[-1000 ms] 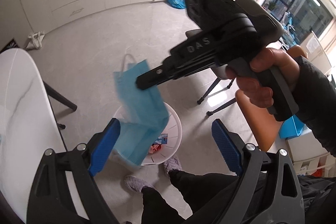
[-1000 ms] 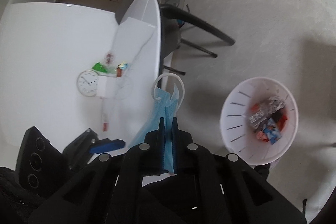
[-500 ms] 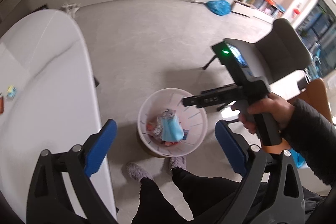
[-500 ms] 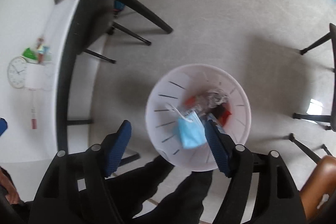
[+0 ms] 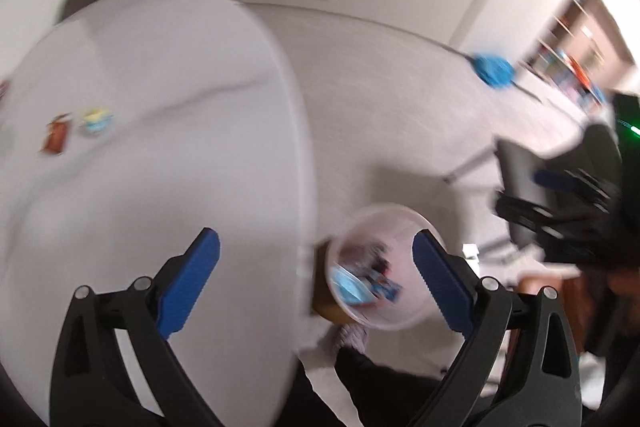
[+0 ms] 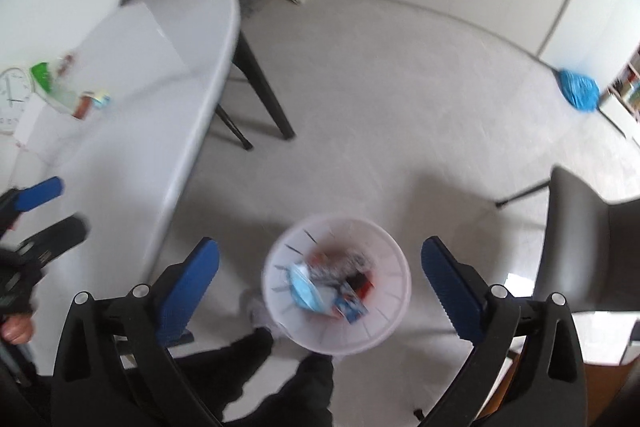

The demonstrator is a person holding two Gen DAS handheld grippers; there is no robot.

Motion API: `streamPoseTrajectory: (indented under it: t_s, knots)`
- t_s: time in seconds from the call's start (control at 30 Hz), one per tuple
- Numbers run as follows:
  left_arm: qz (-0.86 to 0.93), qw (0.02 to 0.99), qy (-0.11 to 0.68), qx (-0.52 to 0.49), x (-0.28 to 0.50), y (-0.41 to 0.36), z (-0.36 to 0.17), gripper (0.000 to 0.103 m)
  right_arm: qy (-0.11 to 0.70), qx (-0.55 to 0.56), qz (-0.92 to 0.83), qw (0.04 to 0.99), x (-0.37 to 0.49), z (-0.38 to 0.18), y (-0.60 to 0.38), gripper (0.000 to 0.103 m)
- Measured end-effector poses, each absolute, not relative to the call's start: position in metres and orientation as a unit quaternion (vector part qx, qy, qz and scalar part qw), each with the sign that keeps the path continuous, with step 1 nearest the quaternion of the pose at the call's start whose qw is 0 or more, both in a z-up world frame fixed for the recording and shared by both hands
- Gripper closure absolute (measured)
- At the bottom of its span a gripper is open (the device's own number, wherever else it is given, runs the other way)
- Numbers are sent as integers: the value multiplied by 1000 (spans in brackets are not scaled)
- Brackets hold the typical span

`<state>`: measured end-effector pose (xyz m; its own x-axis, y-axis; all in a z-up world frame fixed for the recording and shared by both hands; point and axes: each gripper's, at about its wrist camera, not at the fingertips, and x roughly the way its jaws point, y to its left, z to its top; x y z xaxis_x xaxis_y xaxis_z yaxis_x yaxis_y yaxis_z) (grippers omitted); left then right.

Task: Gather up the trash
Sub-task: 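Move both tools back over the brown wrapper and yellow paper, then grasp the brown wrapper with the left tool while the right tool grasps the yellow paper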

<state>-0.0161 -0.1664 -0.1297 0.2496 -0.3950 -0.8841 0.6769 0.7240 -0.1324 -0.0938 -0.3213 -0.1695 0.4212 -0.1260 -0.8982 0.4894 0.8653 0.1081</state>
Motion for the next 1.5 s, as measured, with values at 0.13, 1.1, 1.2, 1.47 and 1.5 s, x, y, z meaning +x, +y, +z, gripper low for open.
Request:
streamPoseTrajectory:
  t_s: [0.13,1.1,1.2,1.47,1.5]
  knots:
    - [-248,823,501,96,39,-115,-128,10,489,154,-160,844,-44,-151,-294,3]
    - [-136,842,516,81,312,-1,-235,60,506,46,8,861,210,-177,-127,3]
    - [-139,844,513,76,313,-5,-233,69,504,36,13,863,217,-180,-125,3]
    - [-133,850,508,36,297,16,-212,78,504,-1,44,863,273,-201,-109,12]
    - [-132,850,509,26,295,22,-209,78,509,0,51,859,283,-207,-108,16]
